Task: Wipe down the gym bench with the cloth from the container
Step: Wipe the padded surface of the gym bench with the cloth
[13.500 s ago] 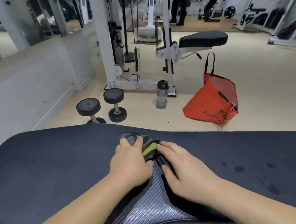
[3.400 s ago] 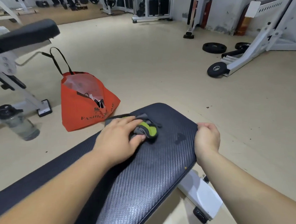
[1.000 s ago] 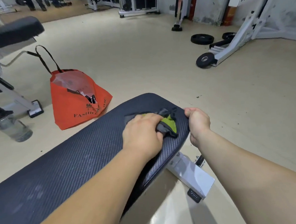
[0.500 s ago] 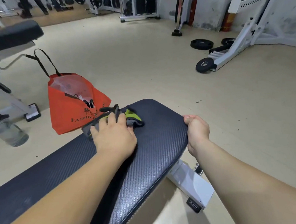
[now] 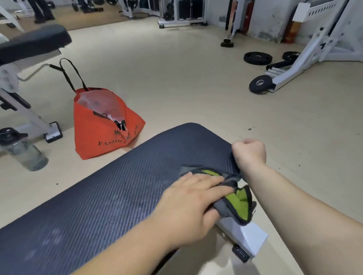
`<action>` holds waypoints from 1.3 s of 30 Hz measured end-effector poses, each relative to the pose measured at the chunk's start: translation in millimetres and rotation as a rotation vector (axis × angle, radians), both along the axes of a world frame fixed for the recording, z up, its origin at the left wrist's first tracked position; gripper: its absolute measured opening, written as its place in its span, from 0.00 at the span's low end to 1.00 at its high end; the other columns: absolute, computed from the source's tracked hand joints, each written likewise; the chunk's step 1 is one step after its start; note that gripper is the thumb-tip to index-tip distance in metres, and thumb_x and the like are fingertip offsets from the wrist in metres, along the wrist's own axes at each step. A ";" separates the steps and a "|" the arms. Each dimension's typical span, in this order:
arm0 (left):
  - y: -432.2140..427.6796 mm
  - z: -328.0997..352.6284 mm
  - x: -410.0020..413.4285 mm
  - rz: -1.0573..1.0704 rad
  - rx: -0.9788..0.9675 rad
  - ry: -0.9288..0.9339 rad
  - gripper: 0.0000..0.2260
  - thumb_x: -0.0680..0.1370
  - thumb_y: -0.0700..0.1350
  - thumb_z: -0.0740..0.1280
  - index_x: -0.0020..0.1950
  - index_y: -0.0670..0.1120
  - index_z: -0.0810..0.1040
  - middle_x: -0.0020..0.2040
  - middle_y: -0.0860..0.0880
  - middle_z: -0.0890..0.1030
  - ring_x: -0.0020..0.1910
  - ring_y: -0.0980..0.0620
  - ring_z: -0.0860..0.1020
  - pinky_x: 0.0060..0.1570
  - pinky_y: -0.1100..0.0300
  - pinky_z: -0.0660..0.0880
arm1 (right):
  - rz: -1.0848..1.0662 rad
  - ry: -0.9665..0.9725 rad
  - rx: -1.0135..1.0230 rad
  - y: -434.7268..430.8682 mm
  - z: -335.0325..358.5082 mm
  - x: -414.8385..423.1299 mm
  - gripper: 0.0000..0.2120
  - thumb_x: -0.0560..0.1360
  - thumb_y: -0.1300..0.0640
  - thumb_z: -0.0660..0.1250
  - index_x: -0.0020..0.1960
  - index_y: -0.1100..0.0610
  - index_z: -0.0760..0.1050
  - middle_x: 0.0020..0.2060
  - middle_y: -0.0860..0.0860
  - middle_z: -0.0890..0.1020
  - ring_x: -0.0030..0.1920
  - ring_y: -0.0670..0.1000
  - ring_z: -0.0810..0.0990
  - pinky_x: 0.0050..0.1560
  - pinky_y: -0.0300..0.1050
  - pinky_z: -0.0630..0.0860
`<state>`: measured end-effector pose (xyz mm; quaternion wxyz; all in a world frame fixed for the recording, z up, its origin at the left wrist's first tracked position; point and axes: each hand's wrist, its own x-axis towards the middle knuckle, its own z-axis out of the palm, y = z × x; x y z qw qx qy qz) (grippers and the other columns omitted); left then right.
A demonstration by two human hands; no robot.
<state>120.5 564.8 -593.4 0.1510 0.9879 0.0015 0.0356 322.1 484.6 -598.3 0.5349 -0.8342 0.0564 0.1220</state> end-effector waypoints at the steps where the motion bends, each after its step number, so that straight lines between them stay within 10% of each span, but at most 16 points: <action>1: 11.9 -0.4 -4.0 0.018 -0.002 0.011 0.24 0.77 0.59 0.57 0.74 0.63 0.69 0.77 0.60 0.70 0.77 0.57 0.66 0.79 0.50 0.59 | 0.046 -0.071 -0.097 2.9 3.2 -3.9 0.08 0.69 0.61 0.64 0.43 0.54 0.81 0.42 0.49 0.82 0.49 0.59 0.79 0.46 0.44 0.75; 5: 65.8 -0.2 -8.7 0.264 0.021 0.026 0.26 0.77 0.62 0.55 0.75 0.62 0.68 0.77 0.59 0.70 0.77 0.54 0.66 0.77 0.47 0.62 | 0.279 -0.419 -0.310 30.3 18.4 -33.2 0.15 0.77 0.59 0.62 0.58 0.50 0.83 0.60 0.51 0.79 0.68 0.57 0.71 0.69 0.51 0.69; 26: 214.0 18.9 -207.7 0.843 -0.334 0.212 0.25 0.67 0.68 0.62 0.65 0.71 0.71 0.63 0.56 0.82 0.64 0.49 0.79 0.66 0.50 0.75 | 1.294 -0.844 -0.311 212.0 35.9 -241.4 0.10 0.78 0.56 0.64 0.54 0.52 0.84 0.53 0.50 0.82 0.59 0.55 0.77 0.55 0.51 0.76; 35: 241.9 20.3 -304.8 0.979 -0.404 0.225 0.17 0.71 0.66 0.68 0.48 0.55 0.71 0.45 0.53 0.80 0.46 0.48 0.79 0.43 0.54 0.71 | 1.324 -0.795 -0.414 261.7 33.9 -341.1 0.11 0.78 0.52 0.62 0.55 0.48 0.83 0.51 0.50 0.86 0.54 0.58 0.82 0.45 0.47 0.73; 39: 244.8 20.3 -355.1 0.941 -0.317 0.250 0.22 0.68 0.72 0.65 0.47 0.55 0.72 0.48 0.51 0.76 0.53 0.46 0.77 0.52 0.51 0.74 | 1.380 -0.686 -0.346 280.2 37.2 -387.3 0.11 0.77 0.50 0.62 0.51 0.49 0.83 0.47 0.51 0.86 0.52 0.57 0.83 0.49 0.49 0.80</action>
